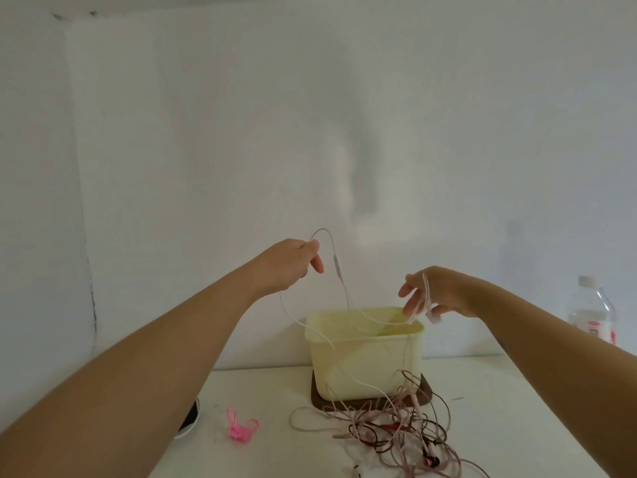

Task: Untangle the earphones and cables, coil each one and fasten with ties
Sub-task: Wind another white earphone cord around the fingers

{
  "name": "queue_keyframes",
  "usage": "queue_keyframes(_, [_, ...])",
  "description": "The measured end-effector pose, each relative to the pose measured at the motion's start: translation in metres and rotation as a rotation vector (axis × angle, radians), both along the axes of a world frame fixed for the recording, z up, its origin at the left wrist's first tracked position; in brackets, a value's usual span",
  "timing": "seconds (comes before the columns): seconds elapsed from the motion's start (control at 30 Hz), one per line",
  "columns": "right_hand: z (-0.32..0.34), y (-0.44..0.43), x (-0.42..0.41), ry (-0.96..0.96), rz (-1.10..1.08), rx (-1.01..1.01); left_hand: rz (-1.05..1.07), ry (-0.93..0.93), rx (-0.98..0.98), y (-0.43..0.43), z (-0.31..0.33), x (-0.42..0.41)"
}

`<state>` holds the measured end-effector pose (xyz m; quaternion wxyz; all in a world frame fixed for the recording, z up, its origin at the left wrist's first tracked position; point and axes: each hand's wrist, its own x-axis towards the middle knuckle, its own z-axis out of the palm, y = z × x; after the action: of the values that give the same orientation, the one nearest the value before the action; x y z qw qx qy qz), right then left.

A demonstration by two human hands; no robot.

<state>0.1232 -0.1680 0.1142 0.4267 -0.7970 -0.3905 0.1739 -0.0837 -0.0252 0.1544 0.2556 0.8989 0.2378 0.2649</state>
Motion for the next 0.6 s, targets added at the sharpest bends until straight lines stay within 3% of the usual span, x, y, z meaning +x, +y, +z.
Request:
queue_keyframes(0.1, [-0.005,0.002,-0.002,-0.005,-0.011,0.006,0.025,-0.036,0.066,-0.001,0.005,-0.001])
queue_keyframes(0.23, [0.002,-0.005,-0.005,0.288,0.079,0.209,0.041,-0.143,0.078,-0.001,0.011,-0.005])
queue_keyframes(0.27, [0.004,-0.007,-0.007,0.242,0.081,0.157,0.034,-0.173,0.043,-0.001,0.013,-0.005])
queue_keyframes(0.4, [-0.004,-0.001,-0.010,-0.266,-0.047,-0.128,0.002,-0.270,-0.090,-0.002,0.017,-0.007])
queue_keyframes(0.43, [-0.007,0.000,-0.009,-0.293,-0.041,-0.173,-0.001,-0.276,-0.092,-0.003,0.018,-0.007])
queue_keyframes(0.5, [-0.009,-0.003,-0.007,-0.002,0.035,-0.069,0.004,-0.271,-0.088,-0.004,0.018,-0.007])
queue_keyframes(0.6, [-0.013,-0.006,-0.007,0.520,0.152,0.271,-0.005,-0.252,-0.099,-0.005,0.018,-0.008])
